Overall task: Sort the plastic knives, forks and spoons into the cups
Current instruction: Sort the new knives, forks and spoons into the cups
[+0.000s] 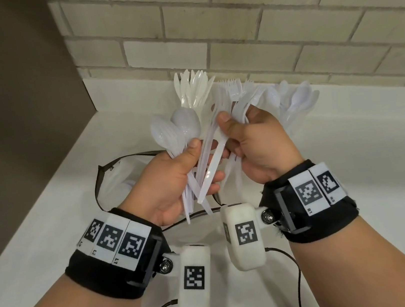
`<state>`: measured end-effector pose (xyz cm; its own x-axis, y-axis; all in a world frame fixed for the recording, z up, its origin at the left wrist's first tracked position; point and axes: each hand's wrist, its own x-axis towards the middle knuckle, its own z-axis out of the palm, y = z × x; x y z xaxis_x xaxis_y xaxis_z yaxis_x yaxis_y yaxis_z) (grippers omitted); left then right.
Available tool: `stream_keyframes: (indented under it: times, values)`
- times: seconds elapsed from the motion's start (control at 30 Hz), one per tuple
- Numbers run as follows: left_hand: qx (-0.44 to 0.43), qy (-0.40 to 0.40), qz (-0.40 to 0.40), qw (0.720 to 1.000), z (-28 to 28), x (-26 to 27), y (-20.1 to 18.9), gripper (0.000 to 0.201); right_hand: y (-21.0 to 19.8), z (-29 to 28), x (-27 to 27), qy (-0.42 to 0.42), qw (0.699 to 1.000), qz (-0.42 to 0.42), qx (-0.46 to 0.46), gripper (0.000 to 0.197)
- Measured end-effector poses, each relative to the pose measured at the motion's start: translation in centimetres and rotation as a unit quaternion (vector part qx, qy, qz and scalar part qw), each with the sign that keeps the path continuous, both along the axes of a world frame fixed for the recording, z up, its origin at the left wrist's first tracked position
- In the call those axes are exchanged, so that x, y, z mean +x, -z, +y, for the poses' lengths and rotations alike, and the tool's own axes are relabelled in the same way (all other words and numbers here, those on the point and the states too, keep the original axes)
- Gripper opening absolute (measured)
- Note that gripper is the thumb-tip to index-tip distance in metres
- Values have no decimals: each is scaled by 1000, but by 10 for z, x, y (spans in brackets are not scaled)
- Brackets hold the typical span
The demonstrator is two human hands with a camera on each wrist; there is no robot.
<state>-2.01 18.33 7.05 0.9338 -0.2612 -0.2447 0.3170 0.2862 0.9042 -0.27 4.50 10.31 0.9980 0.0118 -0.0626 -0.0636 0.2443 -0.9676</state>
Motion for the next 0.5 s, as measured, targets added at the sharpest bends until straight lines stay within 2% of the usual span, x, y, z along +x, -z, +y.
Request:
stream_keyframes:
  times: [0.1, 0.23, 0.3, 0.4, 0.5]
  values:
    - [20, -7, -1, 1000, -2, -1, 2, 33, 3, 2, 1, 9, 1000, 0, 6, 7]
    - [24, -10, 13, 1000, -5, -2, 1, 30, 10, 6, 5, 25, 996, -22, -80, 4]
    - [27, -26, 19, 999, -5, -1, 1, 30, 13, 8, 8, 33, 992, -29, -117, 16]
    - [25, -18, 19, 999, -6, -1, 0, 33, 15, 10, 10, 37, 992, -25, -120, 30]
    - [14, 8, 17, 1000, -5, -2, -2, 32, 12, 9, 14, 74, 987, -31, -138, 19]
